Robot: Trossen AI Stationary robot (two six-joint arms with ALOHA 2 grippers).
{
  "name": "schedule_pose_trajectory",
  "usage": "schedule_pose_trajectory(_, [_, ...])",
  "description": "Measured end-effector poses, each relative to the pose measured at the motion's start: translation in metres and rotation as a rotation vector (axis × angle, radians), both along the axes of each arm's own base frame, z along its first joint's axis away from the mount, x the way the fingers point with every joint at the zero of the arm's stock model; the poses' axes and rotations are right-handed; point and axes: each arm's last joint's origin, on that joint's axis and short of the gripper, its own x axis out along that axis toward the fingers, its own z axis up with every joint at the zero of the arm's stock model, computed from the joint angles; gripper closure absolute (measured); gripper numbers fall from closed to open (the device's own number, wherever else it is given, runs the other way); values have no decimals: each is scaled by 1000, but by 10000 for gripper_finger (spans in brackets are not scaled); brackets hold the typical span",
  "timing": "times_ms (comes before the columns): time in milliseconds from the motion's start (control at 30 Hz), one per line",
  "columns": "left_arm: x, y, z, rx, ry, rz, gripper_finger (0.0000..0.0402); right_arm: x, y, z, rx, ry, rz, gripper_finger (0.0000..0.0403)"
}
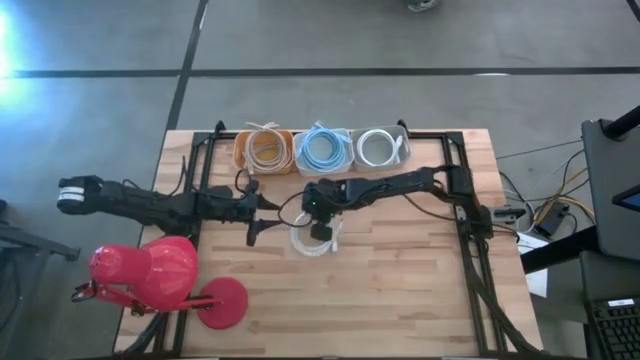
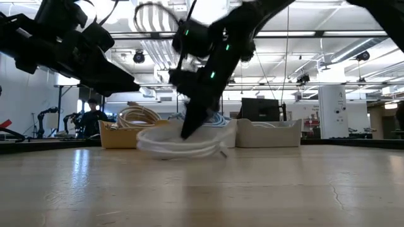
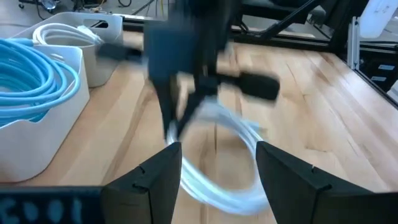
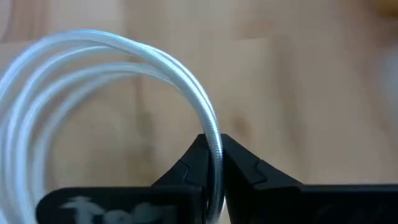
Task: Sort HDMI cables
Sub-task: Put the white HDMI cable into the gray bin
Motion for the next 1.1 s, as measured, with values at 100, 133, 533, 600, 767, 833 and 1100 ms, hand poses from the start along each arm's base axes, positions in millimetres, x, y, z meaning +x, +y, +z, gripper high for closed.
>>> schedule_pose_trajectory(100, [0, 0, 0, 0, 1, 4, 189, -14, 1, 27, -147, 40, -65, 381])
schedule_pose_trajectory(133, [0, 0, 0, 1, 1, 7, 189, -20, 0, 35, -209, 59, -91, 381])
schedule_pose_trajectory(533, [0, 1, -1, -25, 5, 33, 189, -100, -40, 87, -657, 83, -449, 381])
schedule_pose_trajectory(600, [0, 1, -1, -25, 5, 33, 189, -115, -56, 90, -694, 76, -536, 381])
schedule_pose_trajectory(767, [0, 1, -1, -25, 5, 33, 189, -149, -102, 80, -735, 39, -705, 381])
schedule_pose_trajectory(833, [1, 1, 0, -25, -1, 33, 189, -161, -120, 73, -742, -3, -765, 381])
schedule_pose_trajectory(1100, [1, 2, 1, -15, -11, 56, 189, -186, -158, 42, -636, -132, -805, 381])
